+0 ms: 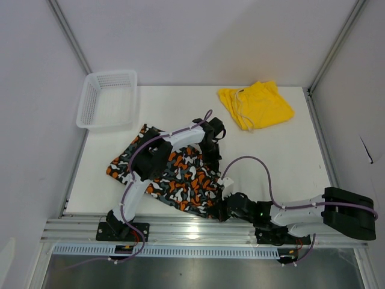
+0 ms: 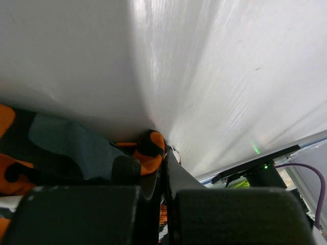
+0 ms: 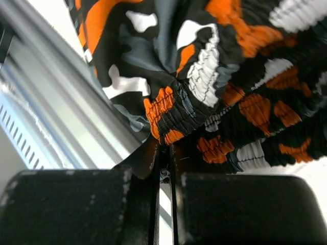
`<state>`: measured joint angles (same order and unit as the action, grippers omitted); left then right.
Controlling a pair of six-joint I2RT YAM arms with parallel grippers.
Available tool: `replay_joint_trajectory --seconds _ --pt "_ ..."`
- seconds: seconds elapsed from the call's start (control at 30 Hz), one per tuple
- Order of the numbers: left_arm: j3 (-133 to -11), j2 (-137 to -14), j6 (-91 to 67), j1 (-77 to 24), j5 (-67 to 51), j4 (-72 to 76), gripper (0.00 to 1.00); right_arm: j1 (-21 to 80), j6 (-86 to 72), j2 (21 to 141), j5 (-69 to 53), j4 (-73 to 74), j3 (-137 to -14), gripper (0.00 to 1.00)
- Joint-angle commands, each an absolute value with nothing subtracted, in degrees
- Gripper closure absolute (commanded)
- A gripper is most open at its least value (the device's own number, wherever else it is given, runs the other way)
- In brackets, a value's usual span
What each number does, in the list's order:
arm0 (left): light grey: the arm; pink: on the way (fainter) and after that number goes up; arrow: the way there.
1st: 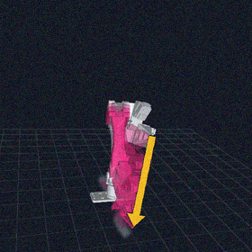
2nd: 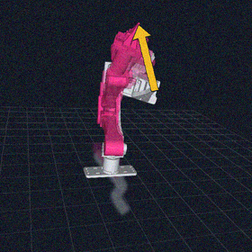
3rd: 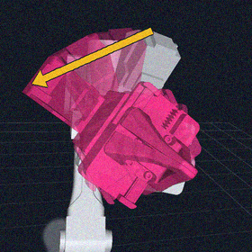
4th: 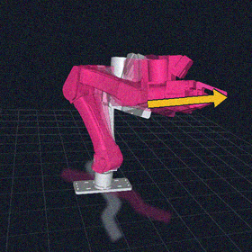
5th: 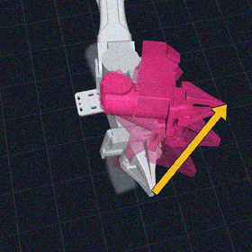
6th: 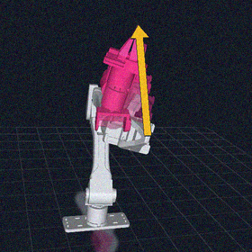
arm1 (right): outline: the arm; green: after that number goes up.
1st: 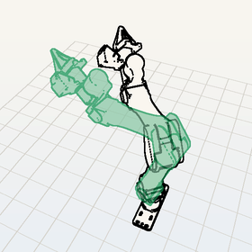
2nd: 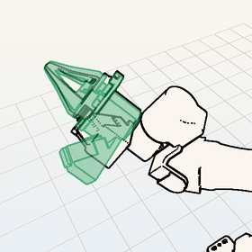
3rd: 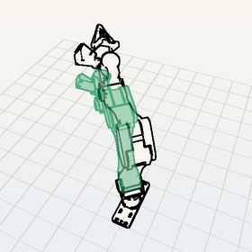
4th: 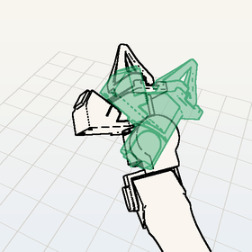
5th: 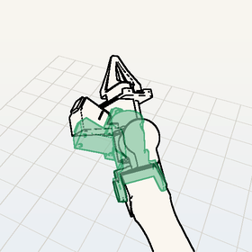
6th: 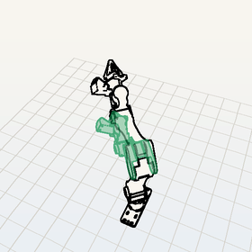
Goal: Fold and stack the shorts
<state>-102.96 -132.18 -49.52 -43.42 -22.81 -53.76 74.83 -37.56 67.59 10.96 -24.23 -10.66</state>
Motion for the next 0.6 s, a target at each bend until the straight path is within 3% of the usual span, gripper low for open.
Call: replay_joint_trajectory --seconds 0.0,0.03,0.07,0.1,0.17,0.4,0.57 --pt "-105.29 -130.52 -50.27 -40.96 -18.98 -46.76 1.00 74.27 -41.40 65.75 12.57 -19.60 -11.17 1.00" --pt "-105.21 -130.34 -50.27 -40.96 -19.07 -46.67 1.00 74.53 -41.05 64.79 12.48 -19.95 -10.47 0.96" --pt "-105.12 -130.17 -50.19 -41.04 -19.16 -46.76 1.00 75.23 -40.70 64.34 12.31 -20.82 -10.02 0.82" --pt "-105.03 -129.99 -50.19 -41.13 -19.33 -46.93 1.00 75.58 -40.08 63.73 12.22 -21.09 -9.67 0.51" --pt "-104.24 -129.11 -49.84 -41.22 -19.25 -47.02 1.00 75.76 -39.82 61.36 11.43 -21.79 -8.88 0.34" --pt "-101.78 -126.56 -49.48 -41.57 -18.72 -46.41 1.00 68.30 -42.36 47.48 1.85 -17.33 -9.22 0.18" --pt "-101.95 -126.21 -49.48 -41.57 -18.63 -46.41 1.00 59.34 -46.05 36.51 2.37 -1.69 -11.69 0.18"
